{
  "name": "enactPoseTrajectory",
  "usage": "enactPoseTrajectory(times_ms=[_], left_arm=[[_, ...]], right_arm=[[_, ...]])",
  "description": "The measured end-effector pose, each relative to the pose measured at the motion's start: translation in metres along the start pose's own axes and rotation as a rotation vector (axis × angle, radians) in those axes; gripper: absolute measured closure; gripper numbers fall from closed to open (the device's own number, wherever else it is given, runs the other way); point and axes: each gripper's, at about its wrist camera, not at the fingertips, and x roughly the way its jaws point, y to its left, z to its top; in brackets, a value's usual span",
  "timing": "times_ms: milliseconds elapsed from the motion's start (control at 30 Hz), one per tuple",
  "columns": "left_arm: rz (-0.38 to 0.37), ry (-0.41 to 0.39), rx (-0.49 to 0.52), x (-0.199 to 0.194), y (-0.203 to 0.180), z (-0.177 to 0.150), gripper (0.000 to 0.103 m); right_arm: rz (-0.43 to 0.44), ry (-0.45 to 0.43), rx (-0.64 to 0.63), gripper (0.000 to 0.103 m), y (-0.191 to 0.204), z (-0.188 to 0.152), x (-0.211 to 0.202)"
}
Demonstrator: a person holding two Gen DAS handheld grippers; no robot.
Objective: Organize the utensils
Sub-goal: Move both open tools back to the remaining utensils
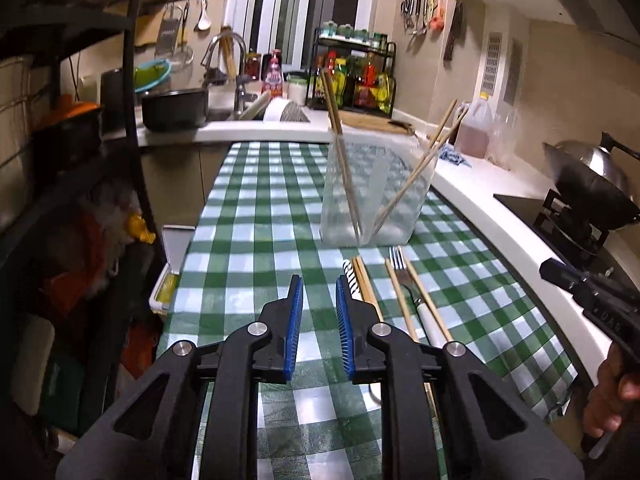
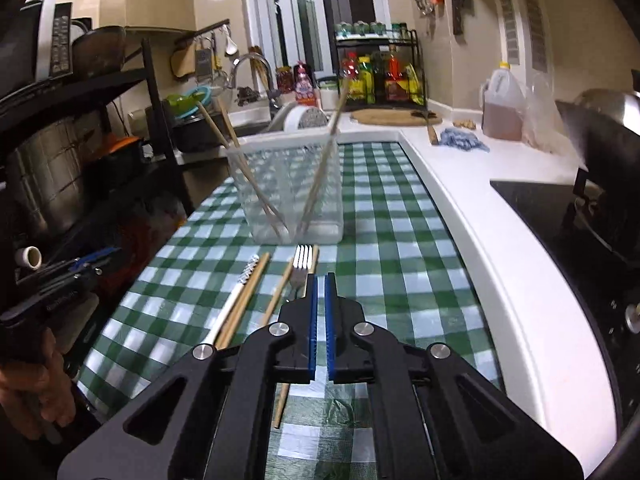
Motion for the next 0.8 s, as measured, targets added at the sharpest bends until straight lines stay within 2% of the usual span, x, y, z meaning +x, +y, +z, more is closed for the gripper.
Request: enactPoseTrajectory(times_ms=[100, 233, 433, 567, 800], left_arm=[[-0.02, 0.038, -0.026, 0.008, 0.003, -0.006, 0.087], [-0.086, 0.113, -0.082, 0.021, 0.005, -0.014, 0.087], [-0.187, 0.256, -0.129, 0.047, -0.005, -0.041, 0.087], [-0.183, 0.275, -0.125, 0.05, -0.011, -0.048, 0.087], [-0.186, 0.305, -0.112, 0.057, -0.019, -0.054, 0.087]], right_arm=[[0.03, 0.063, 0.012, 0.099, 0.001, -0.013, 0.016], [0.102, 0.175, 0.019, 0.095, 0.006, -0.025, 0.037], [0.117, 0.299, -0.027, 0.095, 0.023, -0.045, 0.054], [0.1, 0.347, -0.045, 0.085, 0.027, -0.052, 0.061], [0.08, 0.386, -0.065, 0.084, 0.031, -0.061, 0.065]])
